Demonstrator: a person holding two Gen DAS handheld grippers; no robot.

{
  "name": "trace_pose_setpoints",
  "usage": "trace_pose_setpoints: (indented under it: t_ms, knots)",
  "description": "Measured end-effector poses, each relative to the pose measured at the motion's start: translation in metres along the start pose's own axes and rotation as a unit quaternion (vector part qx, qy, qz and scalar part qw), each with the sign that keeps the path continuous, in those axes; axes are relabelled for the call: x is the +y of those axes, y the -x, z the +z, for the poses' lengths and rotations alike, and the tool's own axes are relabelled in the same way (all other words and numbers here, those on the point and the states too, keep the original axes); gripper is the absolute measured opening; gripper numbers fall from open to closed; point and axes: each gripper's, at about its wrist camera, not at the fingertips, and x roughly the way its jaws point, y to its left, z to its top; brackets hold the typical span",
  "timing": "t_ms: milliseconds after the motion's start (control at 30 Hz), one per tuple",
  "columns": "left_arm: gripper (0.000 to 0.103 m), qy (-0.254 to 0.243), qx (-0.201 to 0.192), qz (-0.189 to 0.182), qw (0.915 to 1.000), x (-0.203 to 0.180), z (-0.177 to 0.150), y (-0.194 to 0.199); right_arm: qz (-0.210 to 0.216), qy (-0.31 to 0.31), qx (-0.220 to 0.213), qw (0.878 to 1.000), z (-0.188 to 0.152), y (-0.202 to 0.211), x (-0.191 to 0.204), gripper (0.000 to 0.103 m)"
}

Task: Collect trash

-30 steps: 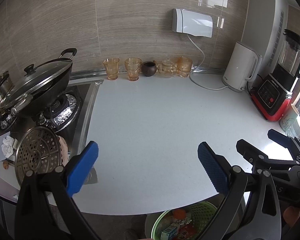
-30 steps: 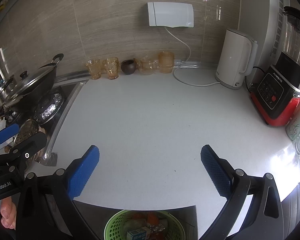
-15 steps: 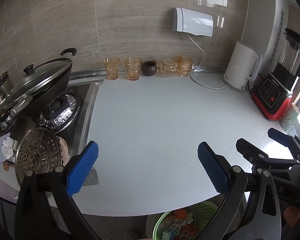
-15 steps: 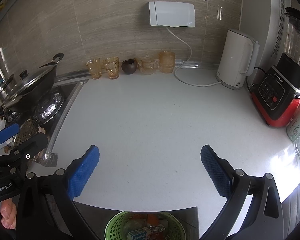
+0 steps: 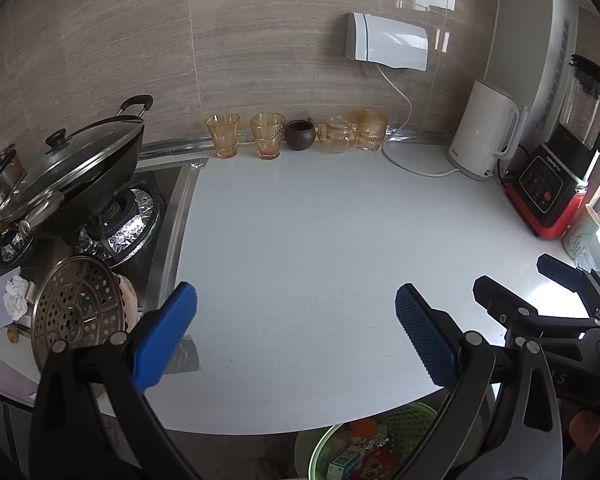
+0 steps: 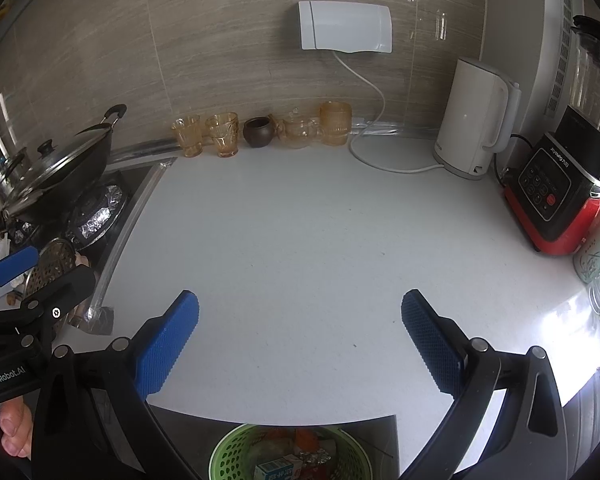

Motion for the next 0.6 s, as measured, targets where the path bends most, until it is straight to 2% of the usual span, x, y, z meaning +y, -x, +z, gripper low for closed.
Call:
trace_pose_setpoints:
  t_ms: [300, 600]
  knots:
    - [0.095, -0.015, -0.017, 0.014, 0.9997, -0.0041, 0.0, 0.0013, 0.001, 0.001, 0.004, 1.0, -0.0006, -0.0024, -0.0019, 0.101]
    - [0.095, -0.007, -0.009, 0.014, 0.9998, -0.0002, 0.0025, -0.0022, 0.002, 0.001, 0.004, 1.0, -0.0007, -0.0034, -0.0024, 0.101]
